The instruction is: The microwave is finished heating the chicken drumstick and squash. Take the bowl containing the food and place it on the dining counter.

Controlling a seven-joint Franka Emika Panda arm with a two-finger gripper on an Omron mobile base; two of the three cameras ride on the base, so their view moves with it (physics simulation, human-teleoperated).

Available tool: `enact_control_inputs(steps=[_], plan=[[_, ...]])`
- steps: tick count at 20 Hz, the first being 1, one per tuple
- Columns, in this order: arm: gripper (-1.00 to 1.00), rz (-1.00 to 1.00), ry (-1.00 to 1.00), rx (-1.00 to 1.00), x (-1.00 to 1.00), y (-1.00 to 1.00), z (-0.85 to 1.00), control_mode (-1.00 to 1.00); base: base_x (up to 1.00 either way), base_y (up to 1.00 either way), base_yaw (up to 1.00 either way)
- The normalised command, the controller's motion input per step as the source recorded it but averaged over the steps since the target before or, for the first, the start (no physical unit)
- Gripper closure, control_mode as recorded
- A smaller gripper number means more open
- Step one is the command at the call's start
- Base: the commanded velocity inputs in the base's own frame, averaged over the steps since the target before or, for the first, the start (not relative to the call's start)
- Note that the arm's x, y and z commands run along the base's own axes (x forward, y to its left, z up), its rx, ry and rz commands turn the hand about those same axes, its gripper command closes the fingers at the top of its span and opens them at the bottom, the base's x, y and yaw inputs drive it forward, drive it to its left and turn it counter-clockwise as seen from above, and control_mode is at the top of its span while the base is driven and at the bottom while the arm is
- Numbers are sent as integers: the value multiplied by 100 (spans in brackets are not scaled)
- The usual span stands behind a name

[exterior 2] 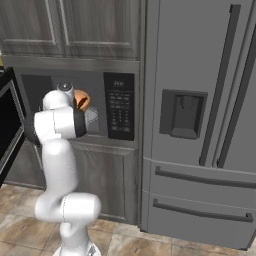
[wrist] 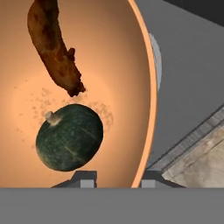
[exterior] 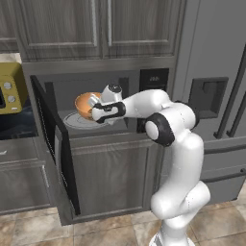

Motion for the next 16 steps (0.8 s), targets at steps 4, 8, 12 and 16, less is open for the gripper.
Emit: enact_control_inputs(steps=[4,8,12,16], plan=[[100,0,-2,1,-99,-17,4,-100,0,0,0],[100,0,0,0,-100,-23,8,-100,0,0,0],[100,0,0,0,-100,-24,19,-100,0,0,0],[100,0,0,0,-100,-19,38,-100,0,0,0]])
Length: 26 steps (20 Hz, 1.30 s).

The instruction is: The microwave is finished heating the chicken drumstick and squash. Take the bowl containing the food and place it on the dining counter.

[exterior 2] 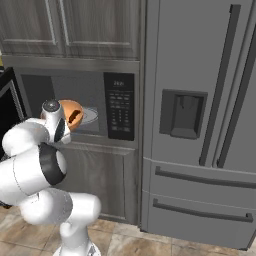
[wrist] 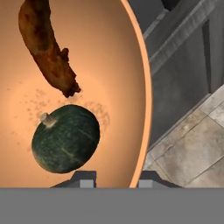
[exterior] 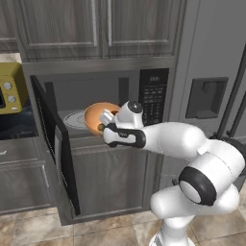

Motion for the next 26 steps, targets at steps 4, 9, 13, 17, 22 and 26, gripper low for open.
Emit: enact_control_inputs(steps=[4,9,13,17,22,26], plan=[[100,0,0,0,-100,-22,45,-100,0,0,0],[100,0,0,0,-100,-18,48,-100,0,0,0],[100,0,1,0,-96,-24,48,-100,0,0,0],[100,0,6,0,-71,-23,62,-100,0,0,0],[100,0,10,0,-55,-26,75,-100,0,0,0],[100,0,13,-1,-57,-21,82,-100,0,0,0]])
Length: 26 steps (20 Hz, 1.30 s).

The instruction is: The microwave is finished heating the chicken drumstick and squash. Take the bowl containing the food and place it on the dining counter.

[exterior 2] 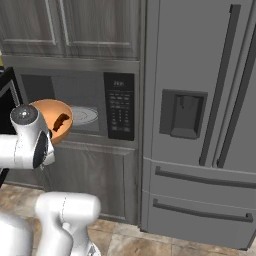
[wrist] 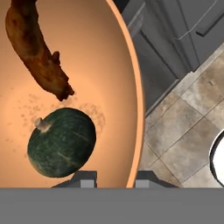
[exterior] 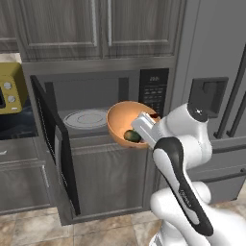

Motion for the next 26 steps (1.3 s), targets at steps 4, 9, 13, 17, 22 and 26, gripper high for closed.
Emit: enact_control_inputs(steps=[4,9,13,17,22,26], plan=[[100,0,11,0,-36,-19,85,-100,0,0,0],[100,0,-10,0,-3,-10,29,-100,0,0,0],[100,0,0,0,0,0,0,-100,0,0,0],[100,0,0,0,0,0,0,-100,0,0,0],[100,0,0,0,0,0,0,-100,0,0,0],[100,0,0,0,0,-1,0,-100,0,0,0]])
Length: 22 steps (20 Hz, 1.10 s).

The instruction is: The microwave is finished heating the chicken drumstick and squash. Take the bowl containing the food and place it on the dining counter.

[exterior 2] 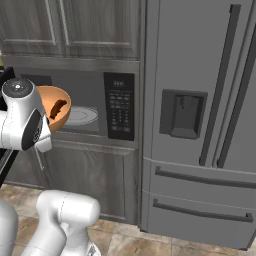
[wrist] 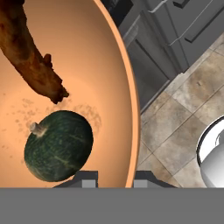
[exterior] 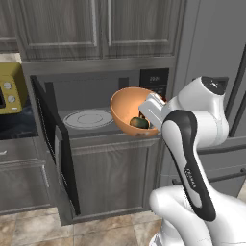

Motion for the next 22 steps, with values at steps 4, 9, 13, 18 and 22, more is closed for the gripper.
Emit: enact_control_inputs(steps=[4,9,13,18,22], plan=[[100,0,0,0,0,-2,0,-100,0,0,0],[100,0,0,0,0,0,0,100,-6,-49,13],[100,0,0,0,0,0,0,100,-26,-88,20],[100,0,0,0,0,0,0,100,-37,-99,25],[100,0,0,0,0,0,0,100,-48,-54,62]])
